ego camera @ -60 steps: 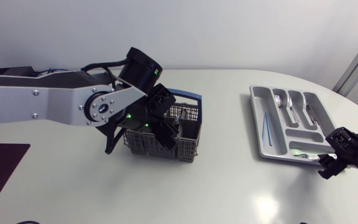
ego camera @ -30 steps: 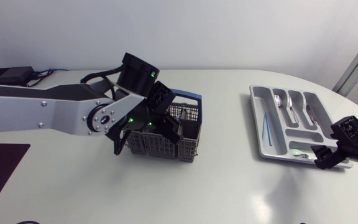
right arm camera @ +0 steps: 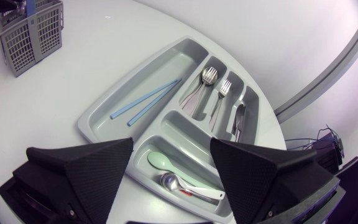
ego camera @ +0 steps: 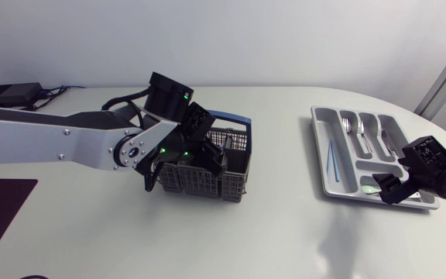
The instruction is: Unload the cutlery basket into the drawer organizer.
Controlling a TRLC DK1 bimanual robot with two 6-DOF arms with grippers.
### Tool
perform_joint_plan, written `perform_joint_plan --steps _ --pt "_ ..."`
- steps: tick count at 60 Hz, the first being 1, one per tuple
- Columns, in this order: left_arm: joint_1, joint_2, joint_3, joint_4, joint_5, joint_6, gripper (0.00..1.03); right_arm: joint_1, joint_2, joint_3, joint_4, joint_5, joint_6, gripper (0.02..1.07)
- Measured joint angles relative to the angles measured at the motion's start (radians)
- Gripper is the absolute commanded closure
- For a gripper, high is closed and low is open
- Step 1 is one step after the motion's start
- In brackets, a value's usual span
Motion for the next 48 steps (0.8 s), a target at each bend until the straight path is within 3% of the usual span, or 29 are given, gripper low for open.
perform_joint_plan --steps 28,48 --pt "0.008 0.064 0.003 0.034 0.038 0.0 0.59 0.016 0.01 -0.001 0.0 0.0 0.008 0.17" --pt "0.007 0.08 0.023 0.057 0.076 0.0 0.79 0.032 0.01 -0.004 0.0 0.0 0.008 0.17"
